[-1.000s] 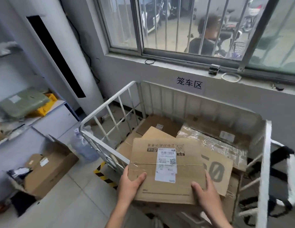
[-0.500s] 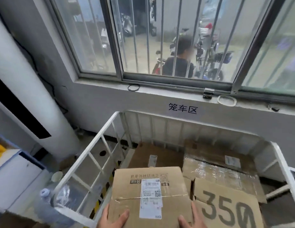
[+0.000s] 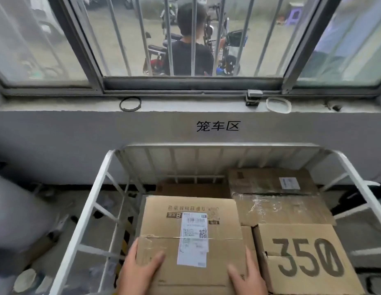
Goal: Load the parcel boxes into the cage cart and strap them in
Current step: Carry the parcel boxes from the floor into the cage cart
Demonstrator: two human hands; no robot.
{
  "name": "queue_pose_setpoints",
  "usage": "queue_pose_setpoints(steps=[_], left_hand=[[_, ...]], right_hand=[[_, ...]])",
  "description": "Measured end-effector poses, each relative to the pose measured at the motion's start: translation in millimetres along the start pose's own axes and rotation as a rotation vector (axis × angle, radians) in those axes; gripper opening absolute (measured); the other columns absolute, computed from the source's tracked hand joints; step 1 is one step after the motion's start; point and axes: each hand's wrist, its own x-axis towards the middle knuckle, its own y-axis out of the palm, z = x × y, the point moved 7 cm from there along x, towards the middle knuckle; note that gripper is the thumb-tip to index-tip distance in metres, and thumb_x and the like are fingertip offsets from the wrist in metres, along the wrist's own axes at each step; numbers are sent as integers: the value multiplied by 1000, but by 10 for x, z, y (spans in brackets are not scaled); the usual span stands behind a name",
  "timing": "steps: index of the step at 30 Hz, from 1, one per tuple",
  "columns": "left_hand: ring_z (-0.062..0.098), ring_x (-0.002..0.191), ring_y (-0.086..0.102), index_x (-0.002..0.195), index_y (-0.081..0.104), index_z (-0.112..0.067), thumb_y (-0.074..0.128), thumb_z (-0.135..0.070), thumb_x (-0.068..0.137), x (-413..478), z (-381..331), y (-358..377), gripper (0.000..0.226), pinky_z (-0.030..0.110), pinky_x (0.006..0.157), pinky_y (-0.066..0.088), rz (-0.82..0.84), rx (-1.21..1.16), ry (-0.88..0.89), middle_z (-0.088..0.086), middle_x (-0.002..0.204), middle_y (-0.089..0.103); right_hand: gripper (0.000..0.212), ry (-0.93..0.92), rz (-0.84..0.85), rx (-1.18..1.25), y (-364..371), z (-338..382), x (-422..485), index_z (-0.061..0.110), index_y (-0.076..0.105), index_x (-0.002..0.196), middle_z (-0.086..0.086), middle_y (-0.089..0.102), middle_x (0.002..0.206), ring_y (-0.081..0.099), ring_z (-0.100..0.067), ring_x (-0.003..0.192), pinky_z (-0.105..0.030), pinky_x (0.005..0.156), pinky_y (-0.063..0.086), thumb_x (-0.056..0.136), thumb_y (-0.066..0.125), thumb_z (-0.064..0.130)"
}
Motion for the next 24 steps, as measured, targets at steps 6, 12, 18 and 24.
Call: queue_pose_setpoints(steps=[6,12,18,24], left_hand=[[12,108,64,132,51,-41,82,-55,72,1144,-657,278,70,42,94,51,52,24,199,-20,115,66],[11,108,64,140,49,-27,78,-31,85,2390,-817,989,62,37,92,54,121,-94,251,-7,122,66],[8,104,66,131,49,-38,80,-43,79,3435,-121,1799,61,35,85,56,161,-73,209,-12,120,67],[18,106,63,144,42,-23,82,-49,62,3969,665,2389,96,38,95,47,201,22,62,-1,121,65]], right_hand=[[74,-257,50,67,68,996,944,40,27,154,24,55,133,56,-4,119,-33,101,47,90,64,47],[58,-337,7,74,155,1279,2298,37,39,144,19,60,121,58,0,109,-26,90,48,91,65,37],[60,-216,49,83,597,511,3394,35,36,143,26,57,119,56,8,107,-28,100,46,91,65,28],[70,-5,134,-39,945,-301,4035,18,32,147,6,62,130,59,-14,119,-26,103,43,88,71,18]])
